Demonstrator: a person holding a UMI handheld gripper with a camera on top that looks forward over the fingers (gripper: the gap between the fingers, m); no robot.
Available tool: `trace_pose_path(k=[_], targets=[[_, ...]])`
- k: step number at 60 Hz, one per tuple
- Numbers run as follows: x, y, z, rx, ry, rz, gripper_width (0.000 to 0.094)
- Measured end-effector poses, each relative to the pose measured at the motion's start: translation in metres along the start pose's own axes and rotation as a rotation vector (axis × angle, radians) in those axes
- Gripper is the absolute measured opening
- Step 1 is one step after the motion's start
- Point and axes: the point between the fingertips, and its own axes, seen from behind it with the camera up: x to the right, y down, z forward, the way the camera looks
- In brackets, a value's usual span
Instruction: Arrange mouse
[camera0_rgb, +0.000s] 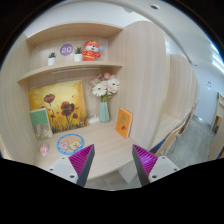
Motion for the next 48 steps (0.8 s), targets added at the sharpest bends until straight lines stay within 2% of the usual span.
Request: trace_pose_path(k=[2, 3, 7, 15, 27, 36, 48], targets=[[-0.001, 0.005, 0.0, -0.011, 0.0, 0.0, 0.0757], [0.014, 0.0, 0.012, -0.027, -0.032, -0.013, 0.0753], [-0.001, 0.027, 0.014, -0.055, -0.036, -0.013, 0.075], [-0.065, 0.109, 0.025, -0.166, -0.097, -0.033, 0.0749], [-0.186, 0.199, 0.04, -0.326, -0.282, -0.118, 0.0752], [-0.274, 0.226, 0.064, -0.383, -0.402, -0.185, 0.0751], [-0.377, 0.225, 0.116, -0.409, -0.505, -0.223, 0.0754]])
